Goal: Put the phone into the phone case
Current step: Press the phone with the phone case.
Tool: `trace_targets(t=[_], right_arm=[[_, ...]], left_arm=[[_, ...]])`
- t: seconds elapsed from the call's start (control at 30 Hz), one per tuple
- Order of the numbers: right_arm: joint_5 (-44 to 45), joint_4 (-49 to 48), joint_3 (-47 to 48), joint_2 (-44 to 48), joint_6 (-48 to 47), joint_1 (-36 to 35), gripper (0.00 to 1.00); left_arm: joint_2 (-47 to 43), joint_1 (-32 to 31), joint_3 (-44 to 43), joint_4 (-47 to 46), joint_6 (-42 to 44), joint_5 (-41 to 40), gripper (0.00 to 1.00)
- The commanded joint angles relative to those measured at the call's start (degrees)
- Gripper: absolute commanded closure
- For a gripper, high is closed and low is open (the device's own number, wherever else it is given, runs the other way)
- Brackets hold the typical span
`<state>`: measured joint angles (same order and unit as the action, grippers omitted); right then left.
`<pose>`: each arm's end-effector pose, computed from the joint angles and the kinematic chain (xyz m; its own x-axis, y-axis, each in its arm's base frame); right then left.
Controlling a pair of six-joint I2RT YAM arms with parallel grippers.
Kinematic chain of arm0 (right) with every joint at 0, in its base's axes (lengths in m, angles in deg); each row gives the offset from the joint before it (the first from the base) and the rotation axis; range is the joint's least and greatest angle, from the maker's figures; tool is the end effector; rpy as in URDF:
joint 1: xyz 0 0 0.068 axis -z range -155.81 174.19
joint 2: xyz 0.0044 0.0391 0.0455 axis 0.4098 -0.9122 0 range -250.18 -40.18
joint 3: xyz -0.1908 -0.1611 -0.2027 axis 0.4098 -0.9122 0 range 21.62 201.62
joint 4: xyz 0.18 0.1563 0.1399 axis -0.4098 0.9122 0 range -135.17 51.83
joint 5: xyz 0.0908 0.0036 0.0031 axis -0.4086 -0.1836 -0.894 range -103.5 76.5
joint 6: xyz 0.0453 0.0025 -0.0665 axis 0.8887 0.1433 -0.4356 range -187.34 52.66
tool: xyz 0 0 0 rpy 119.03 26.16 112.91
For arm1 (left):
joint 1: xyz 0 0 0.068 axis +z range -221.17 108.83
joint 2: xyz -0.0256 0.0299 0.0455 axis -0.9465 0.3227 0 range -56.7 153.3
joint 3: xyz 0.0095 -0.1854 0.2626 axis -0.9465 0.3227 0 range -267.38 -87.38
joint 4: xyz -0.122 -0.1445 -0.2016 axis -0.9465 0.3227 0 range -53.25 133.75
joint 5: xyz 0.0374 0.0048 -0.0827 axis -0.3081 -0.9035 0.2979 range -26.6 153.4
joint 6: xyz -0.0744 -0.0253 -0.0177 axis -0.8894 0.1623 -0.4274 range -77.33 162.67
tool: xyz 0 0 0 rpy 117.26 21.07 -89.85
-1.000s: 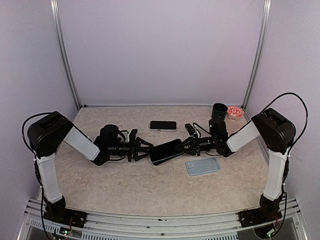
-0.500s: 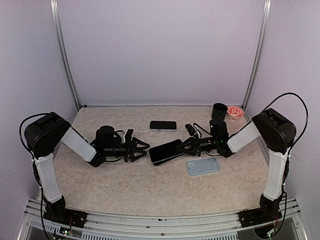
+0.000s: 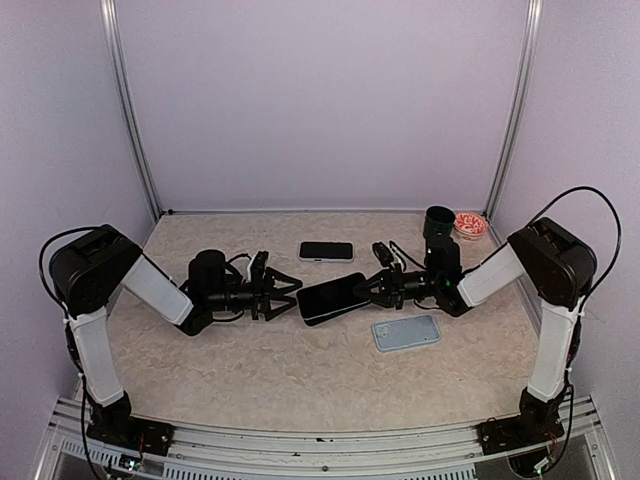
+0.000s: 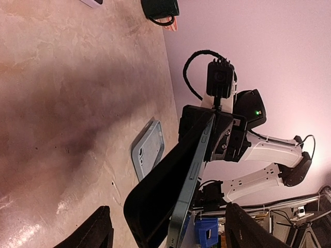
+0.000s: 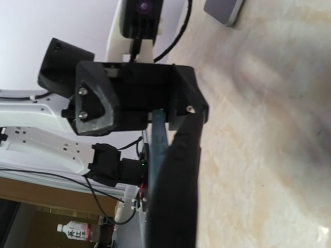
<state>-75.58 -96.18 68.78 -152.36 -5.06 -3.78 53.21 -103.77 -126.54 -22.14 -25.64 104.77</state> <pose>0.3303 0.2450 0.1675 -0.9642 -0.0427 -0.2618 -0.2649 0.1059 0.9584 0.3065 -0.2506 0.1563 -0.9460 -0.2228 -0.2355 0.1899 0.2079 -0.9596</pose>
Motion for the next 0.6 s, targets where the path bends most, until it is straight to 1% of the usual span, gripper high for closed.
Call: trace_targets(t=[0.0,0.13,0.27,0.4,0.57], right_arm=[[-2.3,-6.5,-0.5,3.2,2.2,0.5,0.97],[-2.5,-8.1,-0.7,3.5,3.4,0.5,0.97],[-2.7,-8.9,-0.8,3.3,4.0,0.5,0.98],[-3.0,-9.2,-0.9,3.4,4.2,0.5,0.98],[-3.1,-9.0,-0.9,2.9,3.9,0.5,0.97]], left_arm=[[-0.2,-0.8,-0.3,-2.5,0.6,0.7,0.27],[0.7,-1.8,-0.9,-4.5,-0.2,1.7,0.29],[1.7,-2.7,-1.8,-7.4,-1.7,2.9,0.33],[2.2,-3.3,-2.6,-9.2,-2.5,3.8,0.41],[2.2,-3.6,-2.5,-10.0,-2.8,4.2,0.58]])
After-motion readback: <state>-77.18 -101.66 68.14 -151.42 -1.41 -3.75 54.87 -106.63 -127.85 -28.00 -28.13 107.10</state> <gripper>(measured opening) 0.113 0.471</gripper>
